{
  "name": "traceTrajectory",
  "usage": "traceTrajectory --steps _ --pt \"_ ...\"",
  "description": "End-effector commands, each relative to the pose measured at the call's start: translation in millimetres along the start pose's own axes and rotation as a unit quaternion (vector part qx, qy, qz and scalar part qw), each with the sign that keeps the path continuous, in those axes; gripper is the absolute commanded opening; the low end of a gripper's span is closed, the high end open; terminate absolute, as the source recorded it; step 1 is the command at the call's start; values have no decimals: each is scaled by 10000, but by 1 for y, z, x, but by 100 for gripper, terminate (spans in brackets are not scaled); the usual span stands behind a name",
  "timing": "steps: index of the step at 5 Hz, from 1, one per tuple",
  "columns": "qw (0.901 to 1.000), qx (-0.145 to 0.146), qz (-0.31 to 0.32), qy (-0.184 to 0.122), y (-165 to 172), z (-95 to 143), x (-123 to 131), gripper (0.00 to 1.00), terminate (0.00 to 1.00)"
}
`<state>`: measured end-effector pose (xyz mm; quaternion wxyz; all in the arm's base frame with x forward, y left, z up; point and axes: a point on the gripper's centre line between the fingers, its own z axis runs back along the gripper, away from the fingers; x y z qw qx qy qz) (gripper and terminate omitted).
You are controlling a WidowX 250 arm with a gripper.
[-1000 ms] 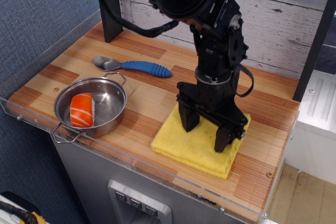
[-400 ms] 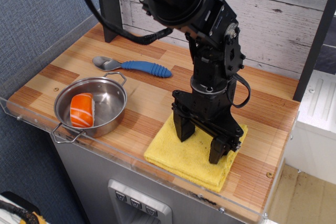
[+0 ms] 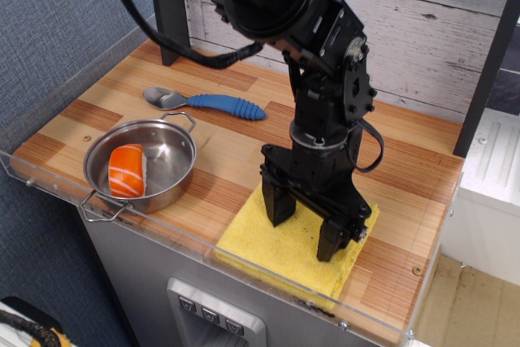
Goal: Slide towel to the bottom of counter.
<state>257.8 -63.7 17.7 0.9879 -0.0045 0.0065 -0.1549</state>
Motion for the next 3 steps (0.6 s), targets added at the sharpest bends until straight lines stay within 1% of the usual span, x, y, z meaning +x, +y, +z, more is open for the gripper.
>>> traceTrajectory --steps 1,2,3 --pt "9970 220 -9 -736 9 54 23 100 0" --pt "9962 323 -8 -810 11 68 27 100 0" --pt "9967 343 25 -739 9 74 31 100 0"
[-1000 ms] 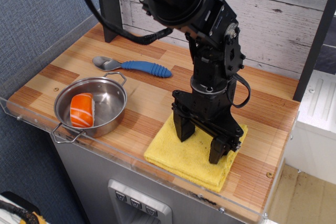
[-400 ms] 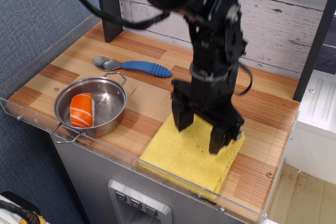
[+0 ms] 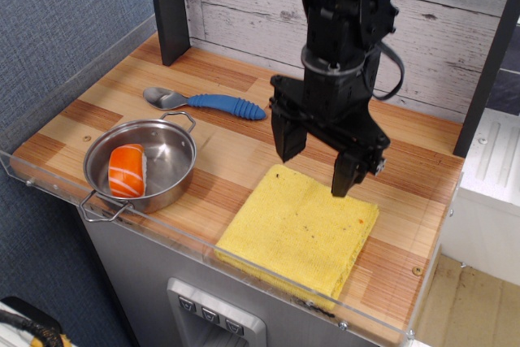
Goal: Slide towel to the bottom of counter.
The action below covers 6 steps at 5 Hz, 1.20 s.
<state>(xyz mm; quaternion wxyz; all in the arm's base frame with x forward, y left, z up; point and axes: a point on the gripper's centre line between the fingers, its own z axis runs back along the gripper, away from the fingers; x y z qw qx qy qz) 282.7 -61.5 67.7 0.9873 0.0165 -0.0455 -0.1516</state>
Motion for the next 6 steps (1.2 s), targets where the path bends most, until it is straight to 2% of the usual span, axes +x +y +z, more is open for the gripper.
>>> traceTrajectory --steps 1,3,5,6 --pt "9995 32 -87 -313 -11 27 27 100 0" --pt "9989 -197 -186 -374 -43 51 42 100 0" --pt "9976 -159 -514 -438 -75 61 41 100 0" --pt "9976 -159 -514 -438 -75 61 41 100 0"
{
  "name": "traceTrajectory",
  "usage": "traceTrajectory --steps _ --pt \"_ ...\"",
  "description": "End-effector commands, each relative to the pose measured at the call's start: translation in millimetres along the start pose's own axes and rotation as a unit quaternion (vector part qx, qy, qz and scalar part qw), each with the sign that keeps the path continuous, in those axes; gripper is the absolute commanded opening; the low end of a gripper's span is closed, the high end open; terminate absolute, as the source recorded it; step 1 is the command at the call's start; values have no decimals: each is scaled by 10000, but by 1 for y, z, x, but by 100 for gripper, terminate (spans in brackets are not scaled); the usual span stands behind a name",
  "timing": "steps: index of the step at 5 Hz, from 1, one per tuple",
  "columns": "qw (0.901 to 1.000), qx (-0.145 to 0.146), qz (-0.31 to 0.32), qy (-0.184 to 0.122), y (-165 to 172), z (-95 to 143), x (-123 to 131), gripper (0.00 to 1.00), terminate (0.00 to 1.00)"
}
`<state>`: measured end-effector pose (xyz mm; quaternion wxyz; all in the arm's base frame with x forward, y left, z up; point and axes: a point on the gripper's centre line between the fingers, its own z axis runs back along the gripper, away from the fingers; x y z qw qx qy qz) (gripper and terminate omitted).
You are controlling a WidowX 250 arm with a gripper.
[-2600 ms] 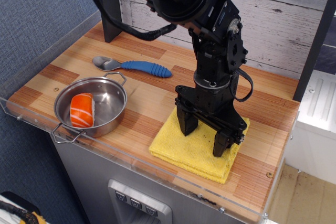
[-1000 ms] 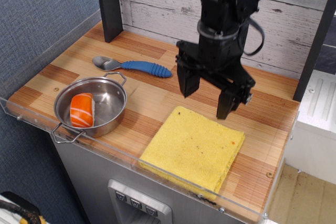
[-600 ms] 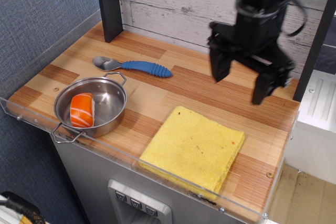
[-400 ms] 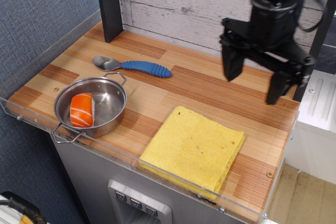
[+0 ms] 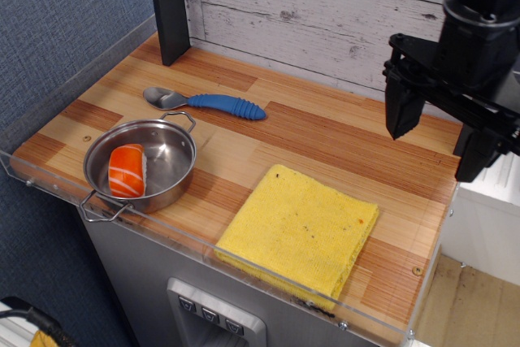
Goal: Slide towel to the bottom of counter.
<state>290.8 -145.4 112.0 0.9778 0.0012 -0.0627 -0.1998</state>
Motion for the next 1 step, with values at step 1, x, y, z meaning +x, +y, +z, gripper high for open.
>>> traceTrajectory --steps 1 --pt "9997 -3 -37 -233 0 16 5 100 100"
